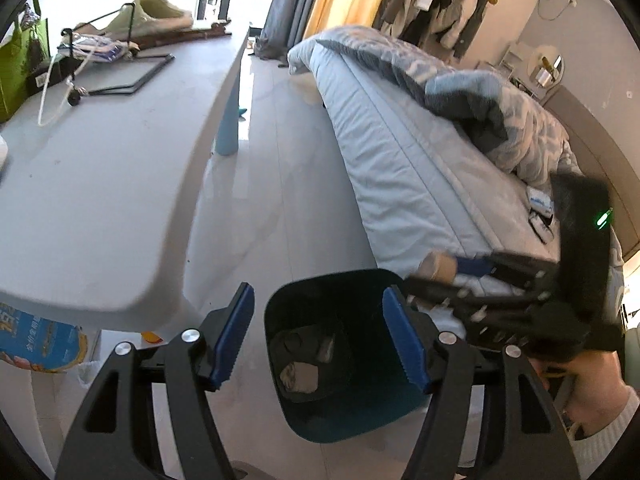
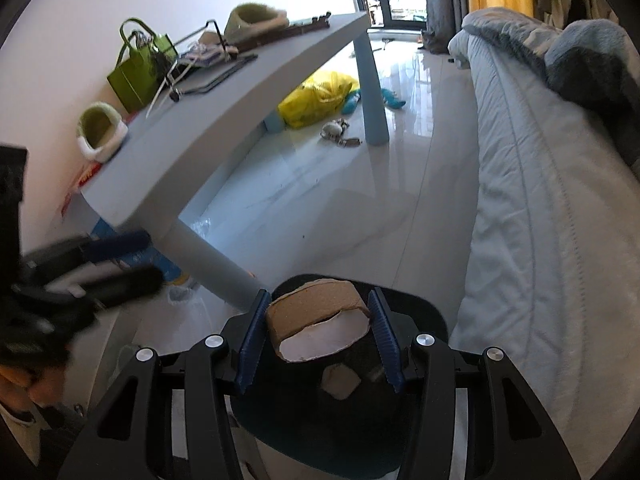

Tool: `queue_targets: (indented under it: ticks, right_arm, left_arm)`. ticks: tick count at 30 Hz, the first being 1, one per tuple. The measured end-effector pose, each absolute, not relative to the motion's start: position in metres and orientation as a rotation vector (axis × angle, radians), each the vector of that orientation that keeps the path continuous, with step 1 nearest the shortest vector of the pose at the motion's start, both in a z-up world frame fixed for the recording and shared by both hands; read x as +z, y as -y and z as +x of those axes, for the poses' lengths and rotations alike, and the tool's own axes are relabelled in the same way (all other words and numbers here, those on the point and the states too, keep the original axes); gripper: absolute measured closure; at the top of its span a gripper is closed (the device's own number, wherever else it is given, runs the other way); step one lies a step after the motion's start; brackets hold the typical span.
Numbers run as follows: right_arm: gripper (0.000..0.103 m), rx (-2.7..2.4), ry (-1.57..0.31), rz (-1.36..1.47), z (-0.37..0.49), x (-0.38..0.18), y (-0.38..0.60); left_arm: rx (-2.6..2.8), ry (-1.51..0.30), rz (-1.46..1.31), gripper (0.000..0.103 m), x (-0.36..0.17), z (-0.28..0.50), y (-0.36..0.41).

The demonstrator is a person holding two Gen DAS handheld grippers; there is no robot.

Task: Collect trash
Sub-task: 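Lower the tape roll into the bin and open right tool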

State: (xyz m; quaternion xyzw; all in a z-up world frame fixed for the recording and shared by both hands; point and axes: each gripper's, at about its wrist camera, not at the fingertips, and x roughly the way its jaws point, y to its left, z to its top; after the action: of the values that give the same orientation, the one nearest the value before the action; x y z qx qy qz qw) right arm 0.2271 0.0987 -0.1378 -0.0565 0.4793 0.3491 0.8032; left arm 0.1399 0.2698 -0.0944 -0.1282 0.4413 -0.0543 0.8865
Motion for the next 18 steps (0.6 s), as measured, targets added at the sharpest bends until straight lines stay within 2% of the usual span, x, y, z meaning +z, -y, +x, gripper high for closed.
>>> queue_targets:
  ticks: [10,15,18]
  right_arm:
    - [0.052,0.754,-1.144,-0.188,0.220,-0.178,-0.111]
    - [0.050,0.775,-1.164,-0.219,0.213,-0.185,-0.111]
    - [0.037,0.765,-1.166,-0.247,0.211,-0.189,-0.110]
  left_arm:
    - [-0.098,-0.811,-0.317,0.043,-0.068,0.135,-0.284]
    - [-0.097,-0.761,-0.291,0.043,-0.057,0.132,-0.280]
    - [-0.098,-0.742,-0.303,0.044,-0.052,0.131,-0.280]
